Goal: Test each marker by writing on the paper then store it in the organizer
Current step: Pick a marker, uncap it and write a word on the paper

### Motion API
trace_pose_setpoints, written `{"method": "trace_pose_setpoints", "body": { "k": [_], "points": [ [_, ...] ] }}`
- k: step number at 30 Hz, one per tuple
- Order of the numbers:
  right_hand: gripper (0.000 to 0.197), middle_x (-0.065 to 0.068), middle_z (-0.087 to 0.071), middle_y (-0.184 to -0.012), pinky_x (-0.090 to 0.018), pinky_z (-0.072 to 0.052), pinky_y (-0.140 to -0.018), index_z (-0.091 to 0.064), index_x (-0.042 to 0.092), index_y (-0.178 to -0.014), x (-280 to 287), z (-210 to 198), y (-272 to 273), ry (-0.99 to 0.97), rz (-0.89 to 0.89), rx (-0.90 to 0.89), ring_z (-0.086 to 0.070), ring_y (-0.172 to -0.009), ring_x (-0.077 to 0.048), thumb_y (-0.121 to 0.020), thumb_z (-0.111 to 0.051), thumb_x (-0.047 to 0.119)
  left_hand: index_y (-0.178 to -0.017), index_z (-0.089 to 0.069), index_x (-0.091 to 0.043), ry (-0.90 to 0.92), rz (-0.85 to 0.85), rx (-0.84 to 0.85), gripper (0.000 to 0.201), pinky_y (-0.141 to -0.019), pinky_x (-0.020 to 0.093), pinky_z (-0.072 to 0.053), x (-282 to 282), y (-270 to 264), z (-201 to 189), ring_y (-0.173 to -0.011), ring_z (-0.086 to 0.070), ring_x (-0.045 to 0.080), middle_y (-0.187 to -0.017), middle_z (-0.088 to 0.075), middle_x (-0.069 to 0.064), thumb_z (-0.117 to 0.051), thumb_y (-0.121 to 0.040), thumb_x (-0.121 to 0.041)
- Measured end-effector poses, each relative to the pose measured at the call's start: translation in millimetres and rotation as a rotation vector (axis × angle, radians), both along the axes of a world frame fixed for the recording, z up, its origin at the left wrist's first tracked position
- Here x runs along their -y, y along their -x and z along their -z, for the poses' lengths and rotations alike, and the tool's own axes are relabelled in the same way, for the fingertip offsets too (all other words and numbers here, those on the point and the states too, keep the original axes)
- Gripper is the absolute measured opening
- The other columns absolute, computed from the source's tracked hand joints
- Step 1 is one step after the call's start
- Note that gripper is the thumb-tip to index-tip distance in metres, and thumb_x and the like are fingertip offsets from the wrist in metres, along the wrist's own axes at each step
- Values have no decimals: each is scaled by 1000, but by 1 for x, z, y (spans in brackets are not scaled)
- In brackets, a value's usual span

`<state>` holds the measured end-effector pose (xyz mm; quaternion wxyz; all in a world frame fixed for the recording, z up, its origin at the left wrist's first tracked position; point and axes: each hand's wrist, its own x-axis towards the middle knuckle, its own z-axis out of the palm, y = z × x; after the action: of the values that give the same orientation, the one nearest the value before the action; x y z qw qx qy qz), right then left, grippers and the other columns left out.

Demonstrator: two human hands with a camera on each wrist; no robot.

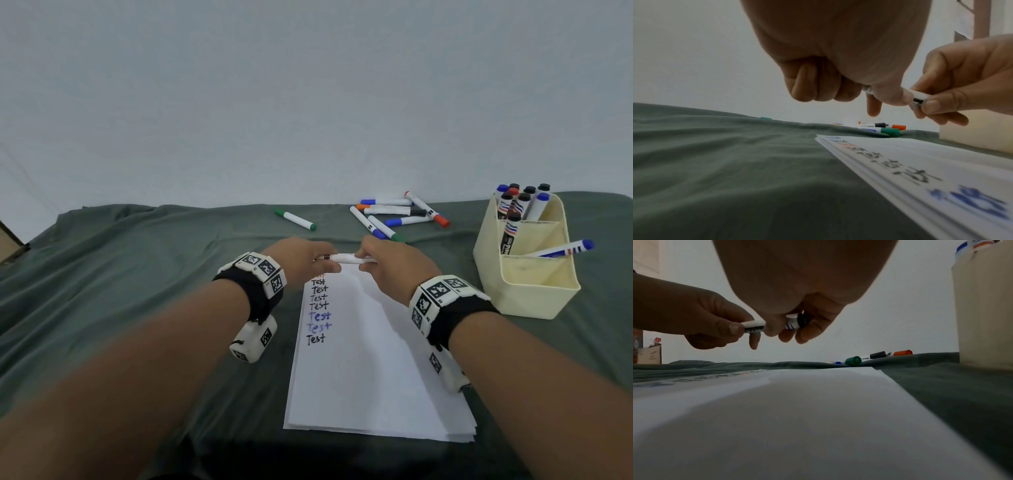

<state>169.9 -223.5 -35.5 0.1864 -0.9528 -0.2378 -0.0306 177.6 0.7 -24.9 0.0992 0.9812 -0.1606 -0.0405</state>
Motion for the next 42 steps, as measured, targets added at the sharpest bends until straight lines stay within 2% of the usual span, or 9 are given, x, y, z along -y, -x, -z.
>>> {"method": "trace_pose_setpoints", "body": {
  "k": [2,5,10,17,25,32,35,38,42],
  "points": [
    [8,3,-66,-97,-37,-50,-72,-54,27,-109,0,0,1,-17,-8,12,-58,-83,-22,-102,-56,29,-99,-56,-43,15,-38,-5,29,-62,28,-41,-6,-1,-1,-72,-57,9,-75,-59,-11,-51,-86,-68],
    [9,9,-58,-83,-34,-41,-65,-52,26,-109,2,1,0,-36,28,38,-54,-75,-20,-102,-56,28,-125,-38,-45,90,-117,6,58,-69,31,-43,-20,2,4,-77,-57,11,-85,-56,-11,-54,-77,-74],
    [8,15,-47,-76,-32,-36,-62,-48,28,-105,3,3,-2,-21,60,39,-50,-71,-16,-102,-55,28,-121,-34,-12,64,-227,116,33,-53,32,-38,-55,6,12,-55,-51,24,-64,-52,4,-46,-91,-10],
    [8,15,-47,-78,-32,-36,-63,-48,29,-105,3,5,-4,-21,57,47,-49,-70,-15,-102,-55,29,-106,-70,-15,-221,-184,37,18,-92,32,-44,-78,4,-1,-106,-59,26,-112,-64,8,-63,-90,-15],
    [10,11,-51,-84,-32,-35,-64,-49,25,-110,3,5,-3,-16,66,64,-48,-71,-17,-102,-55,28,-128,-59,-21,-112,-277,9,45,-94,29,-42,-82,3,17,-114,-59,21,-119,-67,1,-72,-86,-28],
    [28,1,-58,-123,-36,-48,-79,-52,30,-131,2,-2,1,33,5,19,-58,-94,-23,-105,-45,21,-133,-51,-37,-256,-110,271,66,-105,41,-33,-57,39,16,-124,-38,22,-135,-45,-5,-45,-80,-75],
    [32,0,-55,-128,-38,-49,-87,-54,30,-133,2,-2,0,52,10,7,-60,-105,-25,-105,-43,20,-144,-37,-40,-217,-6,111,93,-110,43,-26,-36,62,20,-133,-30,22,-148,-33,-7,-34,-66,-90],
    [37,1,-50,-132,-34,-46,-82,-51,33,-137,3,-1,0,58,27,2,-60,-100,-23,-101,-49,22,-155,-3,-39,-226,27,-213,117,-121,46,-6,-34,73,29,-149,2,21,-163,4,-7,-48,-61,-94],
    [54,4,-44,-142,-31,-43,-79,-43,34,-145,3,2,-4,53,0,-3,-58,-103,-20,-95,-57,20,-150,24,-37,-267,51,-377,136,-118,43,14,-39,73,38,-145,28,16,-158,32,-8,-56,-55,-93]
  ]
}}
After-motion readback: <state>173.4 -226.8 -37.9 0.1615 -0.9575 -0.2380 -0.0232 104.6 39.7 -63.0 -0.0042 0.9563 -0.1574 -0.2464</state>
